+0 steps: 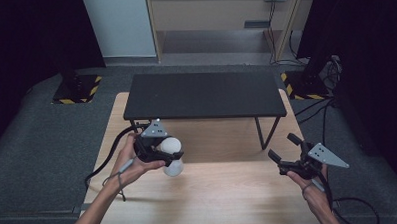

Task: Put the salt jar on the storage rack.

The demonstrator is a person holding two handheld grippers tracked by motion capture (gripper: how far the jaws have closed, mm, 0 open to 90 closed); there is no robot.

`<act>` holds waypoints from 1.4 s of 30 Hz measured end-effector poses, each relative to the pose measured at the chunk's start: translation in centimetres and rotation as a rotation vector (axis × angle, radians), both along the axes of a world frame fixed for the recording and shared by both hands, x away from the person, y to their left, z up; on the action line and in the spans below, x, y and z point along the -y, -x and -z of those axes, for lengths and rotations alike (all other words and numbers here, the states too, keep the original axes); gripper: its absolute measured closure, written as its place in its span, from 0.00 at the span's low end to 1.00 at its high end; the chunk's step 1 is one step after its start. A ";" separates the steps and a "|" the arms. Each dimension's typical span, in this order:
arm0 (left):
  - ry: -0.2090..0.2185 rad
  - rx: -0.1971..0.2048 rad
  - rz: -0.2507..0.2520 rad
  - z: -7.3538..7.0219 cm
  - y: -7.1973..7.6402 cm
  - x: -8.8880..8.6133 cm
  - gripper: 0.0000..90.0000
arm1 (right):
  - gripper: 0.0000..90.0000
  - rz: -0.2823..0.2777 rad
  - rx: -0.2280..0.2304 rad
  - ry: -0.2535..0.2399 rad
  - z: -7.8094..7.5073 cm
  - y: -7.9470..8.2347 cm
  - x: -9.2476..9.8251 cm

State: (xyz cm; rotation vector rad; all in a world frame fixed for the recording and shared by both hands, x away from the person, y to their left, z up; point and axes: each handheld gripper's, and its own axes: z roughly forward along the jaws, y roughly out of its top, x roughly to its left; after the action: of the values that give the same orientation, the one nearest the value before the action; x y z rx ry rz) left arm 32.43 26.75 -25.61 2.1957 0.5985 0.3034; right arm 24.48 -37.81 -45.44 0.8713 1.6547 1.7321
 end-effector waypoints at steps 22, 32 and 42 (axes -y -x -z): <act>0.159 0.127 -0.162 -15.5 1.9 -3.8 0.36 | 0.01 -0.003 -0.003 -0.001 0.0 0.0 0.0; 0.129 0.209 -0.364 -15.9 -1.0 -2.8 0.36 | 0.01 -0.005 -0.003 -0.001 0.0 0.0 0.0; 0.159 0.213 -0.495 -12.3 -4.6 -3.7 0.36 | 0.01 0.002 -0.006 -0.006 0.0 0.1 0.2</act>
State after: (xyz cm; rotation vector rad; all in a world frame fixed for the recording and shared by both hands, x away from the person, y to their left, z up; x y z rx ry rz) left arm 37.02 30.47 -13.31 1.8108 1.0046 0.7116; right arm 24.39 -37.96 -45.49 0.8812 1.6527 1.7361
